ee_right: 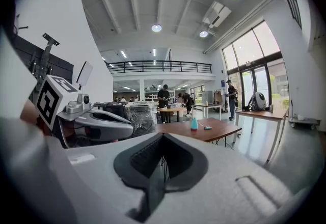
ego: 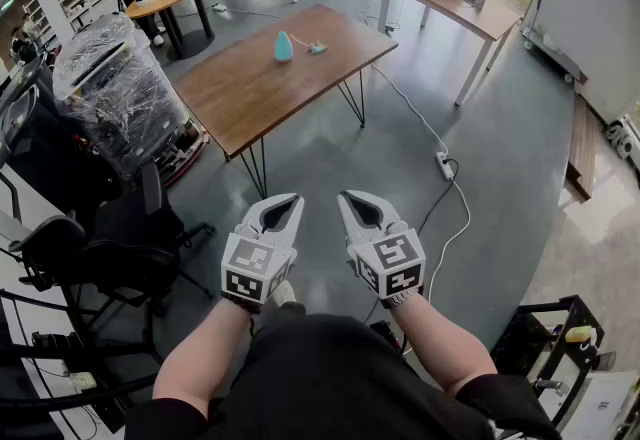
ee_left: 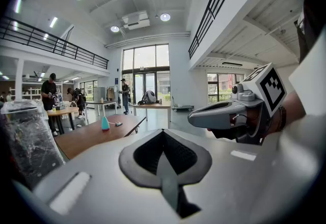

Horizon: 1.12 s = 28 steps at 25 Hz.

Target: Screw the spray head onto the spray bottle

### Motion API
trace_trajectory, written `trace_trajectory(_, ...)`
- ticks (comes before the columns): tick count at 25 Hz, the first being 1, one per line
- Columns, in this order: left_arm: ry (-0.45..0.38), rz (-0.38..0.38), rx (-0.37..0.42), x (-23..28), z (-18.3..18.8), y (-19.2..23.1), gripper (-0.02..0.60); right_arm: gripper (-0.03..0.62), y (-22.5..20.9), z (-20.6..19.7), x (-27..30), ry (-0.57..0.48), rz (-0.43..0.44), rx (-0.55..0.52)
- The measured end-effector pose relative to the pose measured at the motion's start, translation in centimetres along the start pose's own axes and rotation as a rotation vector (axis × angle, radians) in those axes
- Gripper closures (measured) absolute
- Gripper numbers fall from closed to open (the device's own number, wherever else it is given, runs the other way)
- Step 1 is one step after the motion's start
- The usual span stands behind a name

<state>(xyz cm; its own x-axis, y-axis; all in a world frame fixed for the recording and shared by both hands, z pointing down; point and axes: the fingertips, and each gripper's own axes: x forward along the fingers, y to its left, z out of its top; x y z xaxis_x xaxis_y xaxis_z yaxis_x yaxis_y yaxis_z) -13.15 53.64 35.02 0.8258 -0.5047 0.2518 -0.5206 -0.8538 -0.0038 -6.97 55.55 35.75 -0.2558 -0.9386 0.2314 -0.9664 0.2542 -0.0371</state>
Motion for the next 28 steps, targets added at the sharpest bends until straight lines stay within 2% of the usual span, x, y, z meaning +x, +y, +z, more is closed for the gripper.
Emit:
trace_trajectory(7,0.000,-0.018,-0.016,2.3,-0.7,3.8,0.565,0.602,-1.0,0.5,4.1,0.015,-0.010,-0.007)
trace_trajectory(20,-0.019,-0.067,-0.041,7.6,0.4,15.1,0.565,0.603,-2.6,3.6,16.0,0.050,-0.054,-0.033)
trace_trajectory(28,-0.007,-0.092,-0.051,9.1,0.5,19.9,0.565,0.603,-2.5,5.1,21.0,0.067,-0.067,-0.044)
